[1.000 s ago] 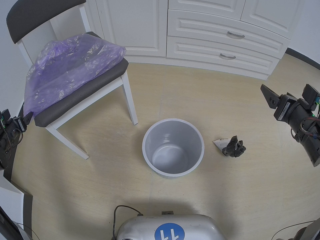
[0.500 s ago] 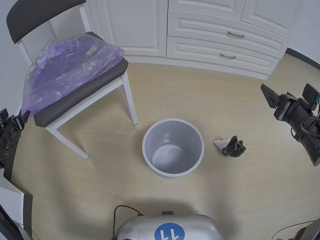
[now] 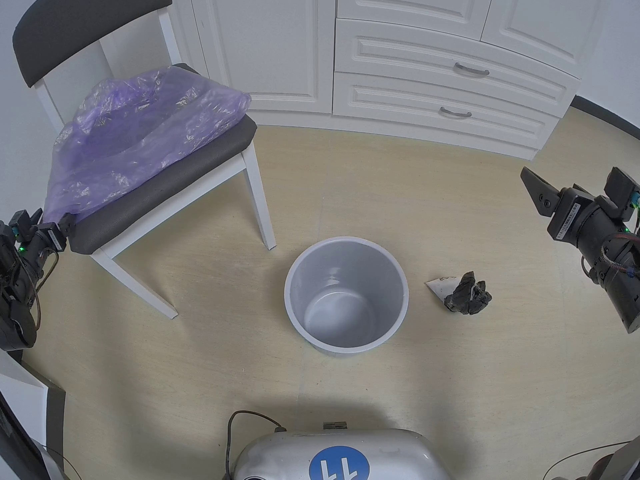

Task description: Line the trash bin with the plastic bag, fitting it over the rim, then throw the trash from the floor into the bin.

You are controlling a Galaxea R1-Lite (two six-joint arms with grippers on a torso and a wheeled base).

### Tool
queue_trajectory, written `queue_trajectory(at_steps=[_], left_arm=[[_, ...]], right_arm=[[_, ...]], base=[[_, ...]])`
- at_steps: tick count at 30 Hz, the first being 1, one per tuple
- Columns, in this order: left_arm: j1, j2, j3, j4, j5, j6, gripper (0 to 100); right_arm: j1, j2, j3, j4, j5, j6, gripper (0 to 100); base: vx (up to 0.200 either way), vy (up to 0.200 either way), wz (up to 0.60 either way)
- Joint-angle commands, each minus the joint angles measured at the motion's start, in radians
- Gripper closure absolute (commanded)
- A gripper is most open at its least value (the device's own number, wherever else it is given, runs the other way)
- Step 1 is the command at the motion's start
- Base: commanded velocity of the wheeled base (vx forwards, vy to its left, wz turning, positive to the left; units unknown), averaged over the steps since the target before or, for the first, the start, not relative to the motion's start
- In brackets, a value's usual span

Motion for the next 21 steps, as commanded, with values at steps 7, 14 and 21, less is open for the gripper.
queue_trajectory(at_steps=[7,14,21], left_arm=[[-0.03,-0.026,0.019,0.002,0.015,0.0,0],[-0.034,-0.026,0.015,0.002,0.031,0.0,0],[-0.033,-0.04,0.018,0.002,0.031,0.0,0]], right_arm=[[0.012,0.0,0.0,-0.002,0.0,0.0,0],[0.017,0.0,0.002,-0.002,0.0,0.002,0],[0.018,-0.002,0.005,-0.002,0.0,0.005,0]], base=[[0.0,0.0,0.0],[0.0,0.0,0.0],[0.0,0.0,0.0]])
